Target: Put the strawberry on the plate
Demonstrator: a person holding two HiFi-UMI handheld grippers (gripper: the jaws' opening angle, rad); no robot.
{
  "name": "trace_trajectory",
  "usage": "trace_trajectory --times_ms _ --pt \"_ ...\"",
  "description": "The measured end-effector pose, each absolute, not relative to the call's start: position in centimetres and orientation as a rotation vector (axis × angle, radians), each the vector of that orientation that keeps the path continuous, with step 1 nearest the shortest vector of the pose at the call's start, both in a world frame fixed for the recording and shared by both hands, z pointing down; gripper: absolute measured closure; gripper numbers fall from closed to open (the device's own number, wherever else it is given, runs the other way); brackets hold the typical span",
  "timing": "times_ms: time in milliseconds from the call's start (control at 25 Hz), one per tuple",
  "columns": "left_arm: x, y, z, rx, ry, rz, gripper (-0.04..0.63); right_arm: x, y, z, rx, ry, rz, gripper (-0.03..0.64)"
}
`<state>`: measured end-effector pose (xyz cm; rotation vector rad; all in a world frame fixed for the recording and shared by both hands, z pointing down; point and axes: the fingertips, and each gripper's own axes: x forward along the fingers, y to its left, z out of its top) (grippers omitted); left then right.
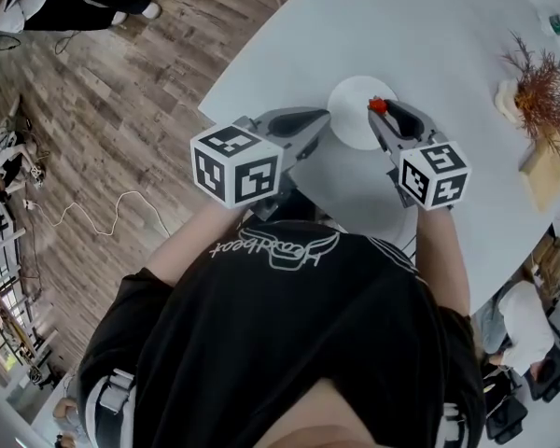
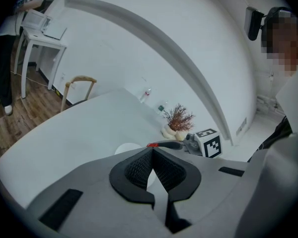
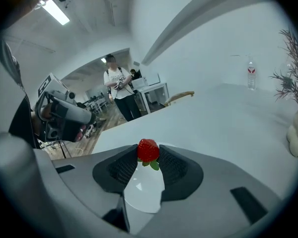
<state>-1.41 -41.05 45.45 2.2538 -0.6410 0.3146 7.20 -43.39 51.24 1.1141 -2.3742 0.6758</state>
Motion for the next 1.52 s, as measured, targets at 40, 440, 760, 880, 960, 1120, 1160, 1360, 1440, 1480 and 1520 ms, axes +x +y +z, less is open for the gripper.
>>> trace_trajectory --times_ms 40,440,760,880,960,1120,1160,1360,1440,1480,1520 --pt "-1.4 -41.1 45.5 2.251 -0.640 0.316 0.589 7.2 -43.5 51.8 1.110 -2.358 0.673 0.486" --pt "-1.7 -41.2 46.1 2.234 -0.635 0.318 0.589 7.3 -43.8 56.3 1.077 -2.191 0.623 0.486" --pt "-1.7 -41.1 46.3 2.227 -0.646 0.320 0.589 7.2 -43.7 57.8 1.041 -2.132 0.564 0.486" --pt "-1.8 -41.1 46.3 2.225 -0.652 0.318 0.589 7.2 -43.8 58.0 1.030 -2.124 0.549 0.486" --pt "-1.8 -41.1 46.3 2.223 -0.656 0.316 0.589 7.1 -43.9 58.1 1.022 -2.120 0.547 0.486" --pt "-2.0 -40.9 46.2 2.222 -0.664 0.312 0.589 7.0 -43.8 58.2 1.011 -2.106 0.540 0.486" --pt "-2.1 -40.9 46.2 2.222 -0.666 0.311 0.589 7.0 -43.8 58.2 1.009 -2.102 0.534 0.486" --pt "-2.2 -40.6 46.1 2.221 -0.679 0.307 0.589 6.9 -43.7 58.3 0.999 -2.112 0.534 0.485" --pt "-2.3 -40.6 46.0 2.221 -0.682 0.307 0.589 6.7 -43.7 58.2 0.991 -2.122 0.545 0.482" --pt "-2.4 -40.5 45.9 2.221 -0.683 0.307 0.589 6.5 -43.7 58.1 0.991 -2.125 0.547 0.476" --pt "-2.4 -40.5 45.9 2.222 -0.683 0.307 0.589 6.5 -43.8 58.1 0.994 -2.128 0.546 0.471"
